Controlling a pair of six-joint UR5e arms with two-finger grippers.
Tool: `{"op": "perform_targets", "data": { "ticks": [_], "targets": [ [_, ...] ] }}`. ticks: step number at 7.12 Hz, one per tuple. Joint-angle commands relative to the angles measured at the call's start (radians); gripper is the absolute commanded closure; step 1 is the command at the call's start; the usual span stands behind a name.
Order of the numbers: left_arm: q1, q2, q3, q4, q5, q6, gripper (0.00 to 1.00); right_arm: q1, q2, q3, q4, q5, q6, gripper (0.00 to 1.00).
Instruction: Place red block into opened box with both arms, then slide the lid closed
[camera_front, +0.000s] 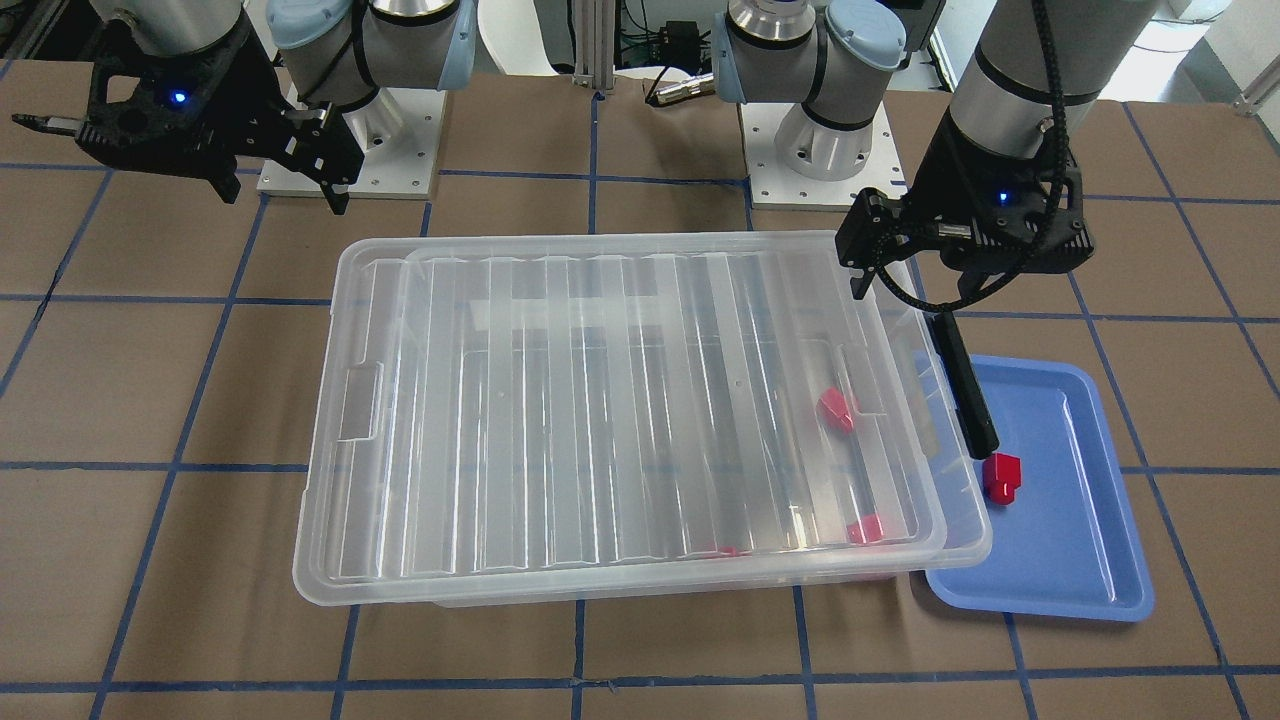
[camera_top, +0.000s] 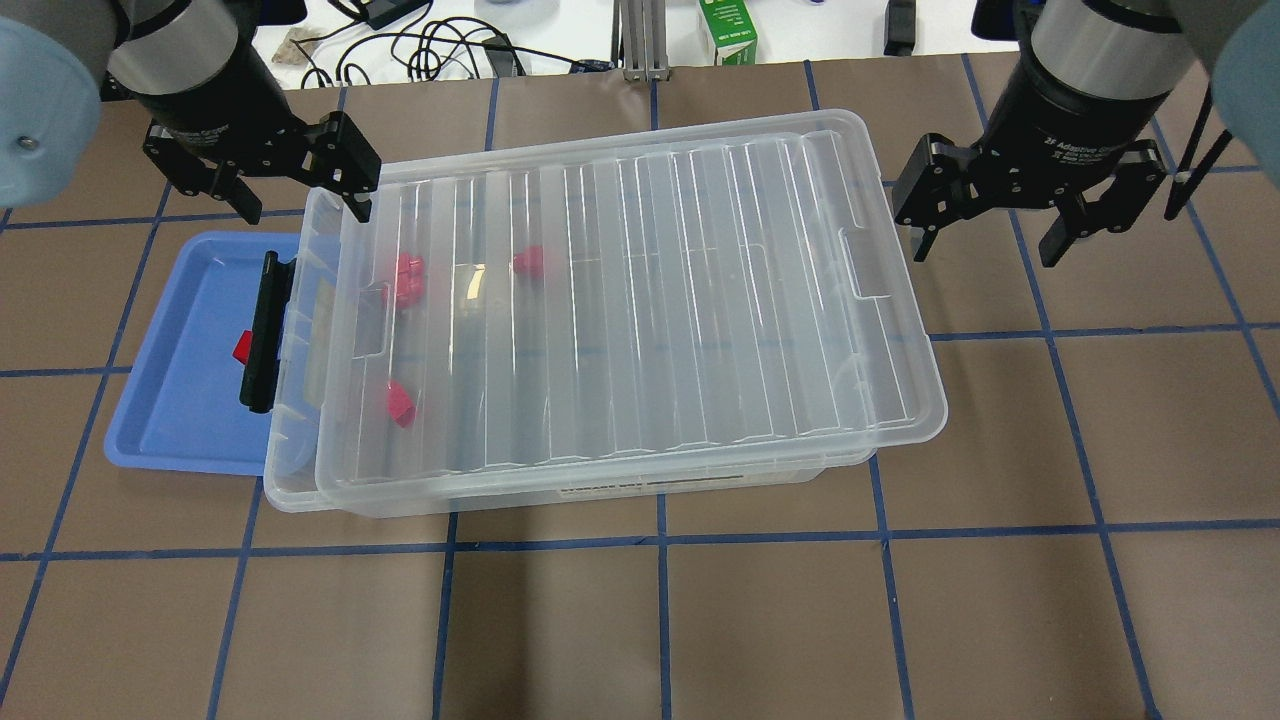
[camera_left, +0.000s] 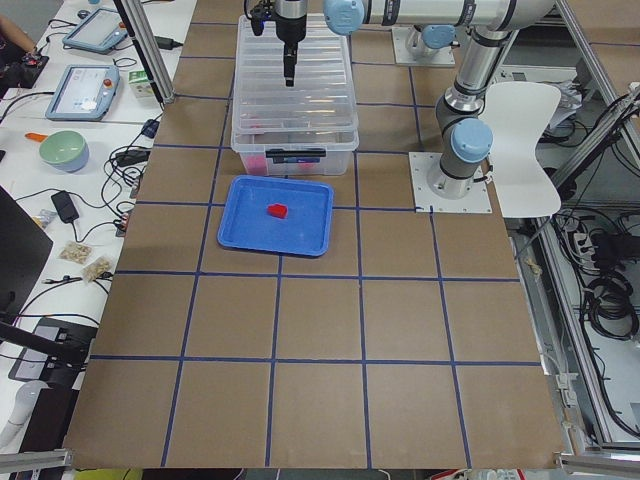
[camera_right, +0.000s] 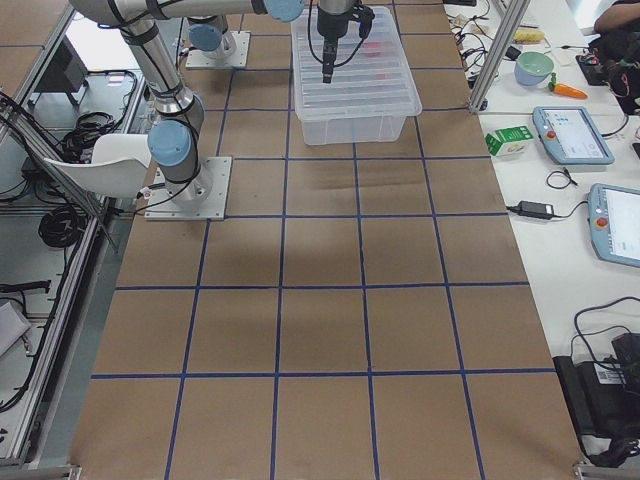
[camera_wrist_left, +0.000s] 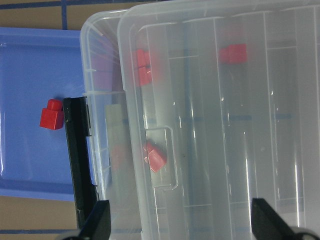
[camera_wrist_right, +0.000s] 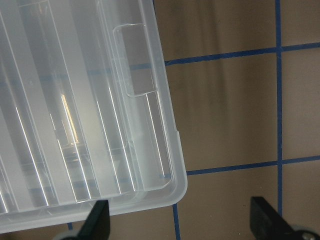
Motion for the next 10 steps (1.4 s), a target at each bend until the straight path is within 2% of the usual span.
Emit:
{"op": "perform_targets", "data": {
  "ticks": [1,5,10],
  "targets": [
    [0.002,0.0,0.0,0.0,0.0,0.0,0.0,0.0,0.002,0.0,-0.003,0.0,0.001,0.0],
    [0.0,0.0,0.0,0.0,0.0,0.0,0.0,-0.009,0.012,0.002,-0.019,0.002,0.002,0.0],
    [0.002,0.003,-0.002,0.0,0.002,0.0,0.0,-0.014,0.221,0.0,-0.232,0.0,-0.052,0.0]
  ]
}}
